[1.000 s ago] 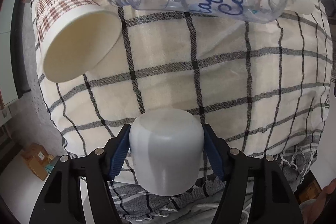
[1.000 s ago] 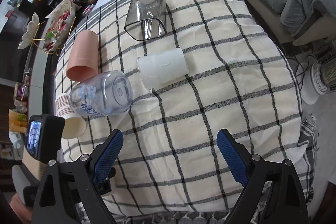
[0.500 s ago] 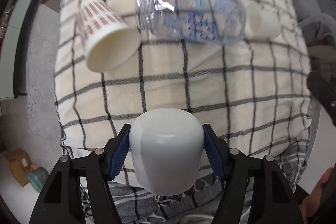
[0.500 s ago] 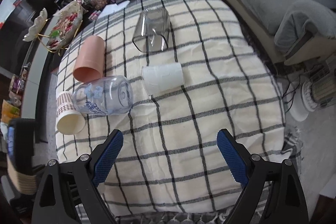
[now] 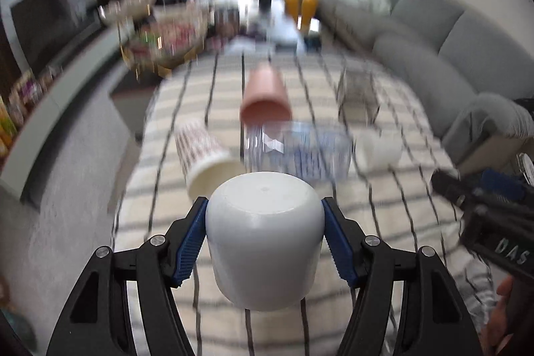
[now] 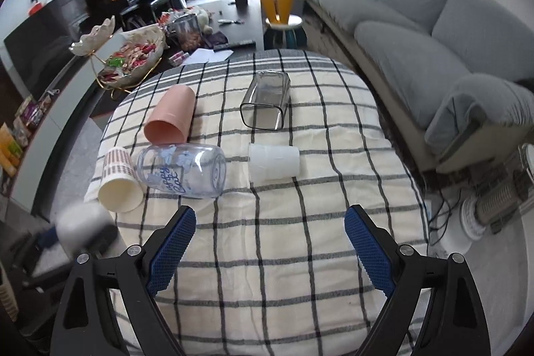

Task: Flip cup upside down
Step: 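Hold the white cup in the left tool and rotate it upside down, then lower the inverted white cup onto the cloth and open the left tool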

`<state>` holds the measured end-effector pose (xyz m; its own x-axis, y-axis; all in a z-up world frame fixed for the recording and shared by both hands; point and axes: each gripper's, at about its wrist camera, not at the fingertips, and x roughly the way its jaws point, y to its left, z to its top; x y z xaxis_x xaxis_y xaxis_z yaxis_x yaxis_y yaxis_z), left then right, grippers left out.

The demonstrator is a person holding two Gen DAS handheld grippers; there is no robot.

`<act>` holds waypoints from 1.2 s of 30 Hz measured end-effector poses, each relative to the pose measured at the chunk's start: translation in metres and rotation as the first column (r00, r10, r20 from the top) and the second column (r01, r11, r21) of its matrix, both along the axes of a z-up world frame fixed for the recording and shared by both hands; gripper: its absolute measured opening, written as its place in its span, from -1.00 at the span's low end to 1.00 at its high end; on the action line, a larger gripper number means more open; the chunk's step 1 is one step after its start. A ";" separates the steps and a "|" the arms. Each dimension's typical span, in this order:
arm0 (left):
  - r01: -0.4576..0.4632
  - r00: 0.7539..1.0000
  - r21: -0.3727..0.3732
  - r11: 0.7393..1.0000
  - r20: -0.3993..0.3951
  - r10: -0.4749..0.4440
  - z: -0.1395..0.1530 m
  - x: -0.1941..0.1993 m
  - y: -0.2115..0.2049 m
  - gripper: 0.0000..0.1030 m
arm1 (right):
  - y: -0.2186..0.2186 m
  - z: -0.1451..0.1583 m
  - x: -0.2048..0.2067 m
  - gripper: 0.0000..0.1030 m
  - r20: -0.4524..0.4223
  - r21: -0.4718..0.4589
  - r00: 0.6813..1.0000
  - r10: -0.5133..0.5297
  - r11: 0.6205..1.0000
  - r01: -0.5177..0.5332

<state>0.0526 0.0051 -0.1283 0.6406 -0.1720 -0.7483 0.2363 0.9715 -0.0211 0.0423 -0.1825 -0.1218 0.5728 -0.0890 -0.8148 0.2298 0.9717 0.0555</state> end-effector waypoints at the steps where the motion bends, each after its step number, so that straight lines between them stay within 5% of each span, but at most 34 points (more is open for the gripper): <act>1: -0.001 0.999 -0.017 1.000 0.038 0.002 -0.002 -0.003 0.002 0.29 | 0.001 -0.004 -0.001 0.77 0.000 -0.010 1.000 0.007 1.000 -0.007; 7: -0.030 0.968 -0.093 0.995 0.247 0.052 -0.031 -0.014 -0.002 0.29 | -0.003 -0.018 -0.011 0.77 0.011 -0.076 1.000 0.009 0.997 -0.008; 11: -0.049 0.975 -0.142 0.989 0.206 0.078 -0.054 -0.004 -0.008 0.29 | -0.011 -0.027 -0.016 0.77 -0.001 -0.100 1.000 0.000 0.995 0.000; 22: -0.063 0.992 -0.117 0.991 0.104 0.076 -0.090 0.008 -0.021 0.29 | -0.014 -0.036 -0.018 0.77 -0.041 -0.056 0.999 -0.002 0.998 0.000; 26: -0.045 0.992 -0.087 0.995 0.115 0.055 -0.093 0.000 -0.026 0.33 | -0.015 -0.037 -0.017 0.77 -0.043 -0.051 0.999 -0.004 0.999 0.001; 29: -0.041 0.990 -0.075 0.996 0.129 0.050 -0.091 -0.007 -0.027 0.57 | -0.017 -0.038 -0.018 0.77 -0.052 -0.035 0.999 -0.013 0.999 0.011; 36: -0.033 0.993 -0.078 0.996 0.110 0.041 -0.079 -0.017 -0.024 0.60 | -0.023 -0.034 -0.023 0.77 -0.038 -0.014 0.999 -0.034 0.999 0.033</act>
